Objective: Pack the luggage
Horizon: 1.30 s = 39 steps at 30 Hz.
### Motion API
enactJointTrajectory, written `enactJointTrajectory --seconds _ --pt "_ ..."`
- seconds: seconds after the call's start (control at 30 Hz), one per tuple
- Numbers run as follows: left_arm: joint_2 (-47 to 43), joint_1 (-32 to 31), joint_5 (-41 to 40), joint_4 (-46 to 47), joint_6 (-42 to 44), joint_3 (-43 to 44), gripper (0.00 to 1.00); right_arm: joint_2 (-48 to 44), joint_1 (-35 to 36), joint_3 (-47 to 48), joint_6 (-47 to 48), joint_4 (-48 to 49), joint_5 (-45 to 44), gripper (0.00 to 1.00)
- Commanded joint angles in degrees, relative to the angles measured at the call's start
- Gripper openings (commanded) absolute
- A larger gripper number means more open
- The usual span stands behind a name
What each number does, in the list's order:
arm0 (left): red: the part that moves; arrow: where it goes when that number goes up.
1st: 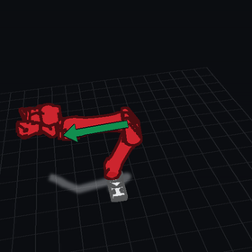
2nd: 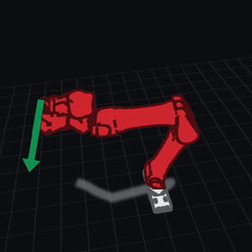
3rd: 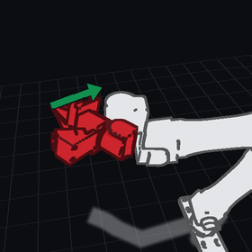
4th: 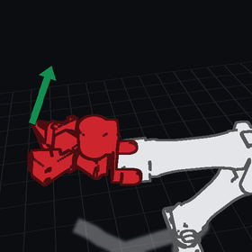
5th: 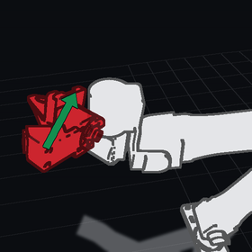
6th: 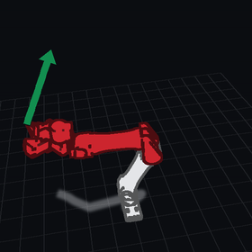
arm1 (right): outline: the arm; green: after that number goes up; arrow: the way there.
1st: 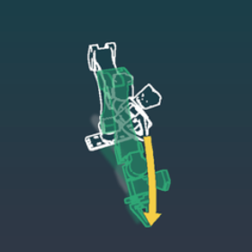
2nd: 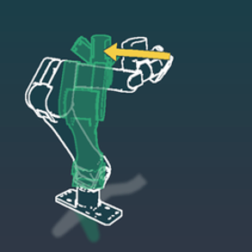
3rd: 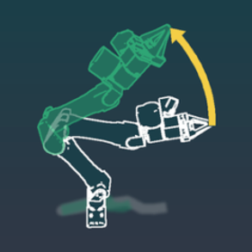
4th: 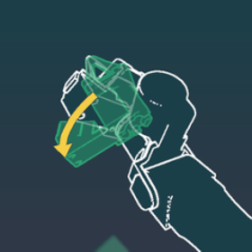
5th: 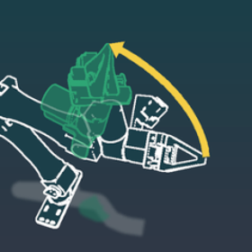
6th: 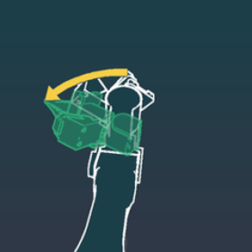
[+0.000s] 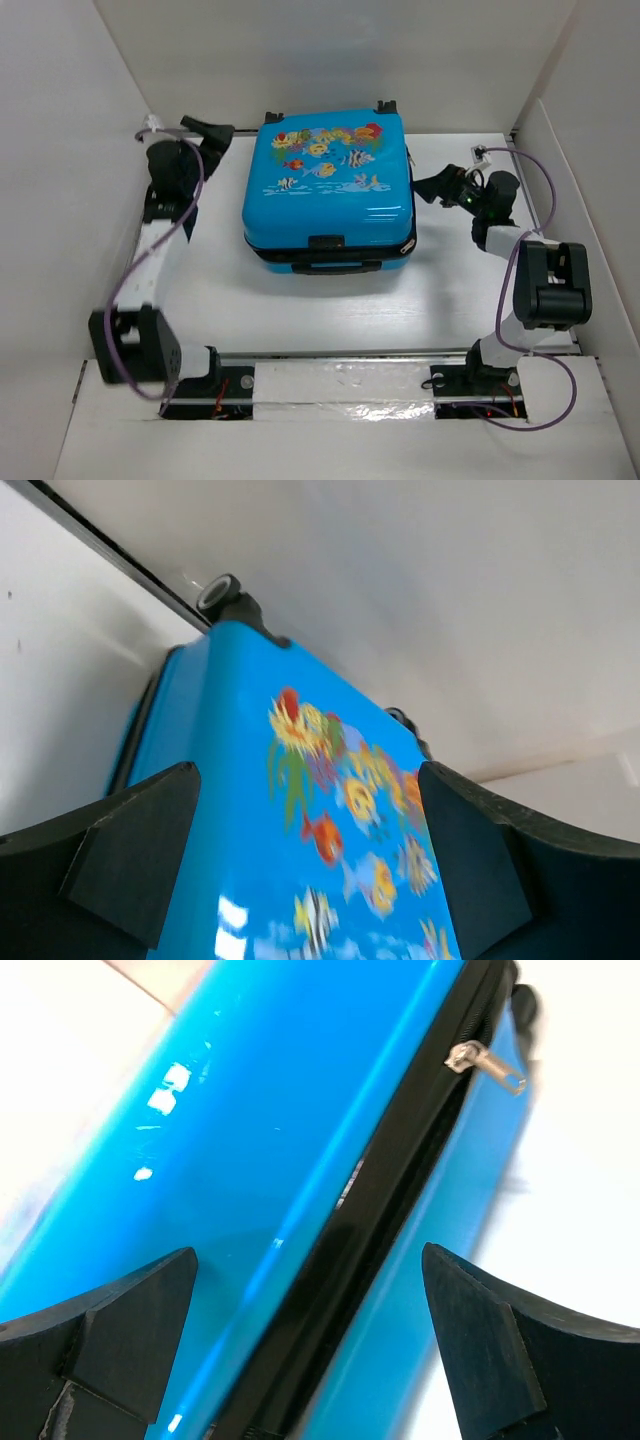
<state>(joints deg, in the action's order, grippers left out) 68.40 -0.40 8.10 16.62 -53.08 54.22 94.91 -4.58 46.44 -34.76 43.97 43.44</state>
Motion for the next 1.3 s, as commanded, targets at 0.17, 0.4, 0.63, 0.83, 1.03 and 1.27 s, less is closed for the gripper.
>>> enactJointTrajectory --seconds 0.17,0.4,0.63,0.83,1.03,1.27 --pt "42.7 4.4 25.3 -19.1 16.7 46.9 0.99 -4.0 -0.3 1.6 16.9 -16.3 -1.2 1.00" --pt "62.3 6.3 40.7 -15.0 14.7 66.3 0.99 -8.9 -1.0 -2.2 19.2 -16.5 -2.1 1.00" --pt "69.7 2.6 46.5 1.9 4.0 69.6 0.99 -13.4 -1.0 -7.4 21.0 -15.2 -1.8 1.00" --pt "74.8 0.1 47.4 12.8 -5.6 71.2 0.99 -16.5 -1.0 -9.7 23.7 -18.7 -3.1 1.00" --pt "78.1 -1.7 45.5 10.7 -5.1 75.0 0.99 -21.2 -2.3 -11.1 24.6 -21.0 -2.9 1.00" --pt "83.0 -3.6 44.0 11.4 -5.9 78.2 0.99 -24.7 -2.3 -11.8 24.7 -23.4 -3.1 1.00"
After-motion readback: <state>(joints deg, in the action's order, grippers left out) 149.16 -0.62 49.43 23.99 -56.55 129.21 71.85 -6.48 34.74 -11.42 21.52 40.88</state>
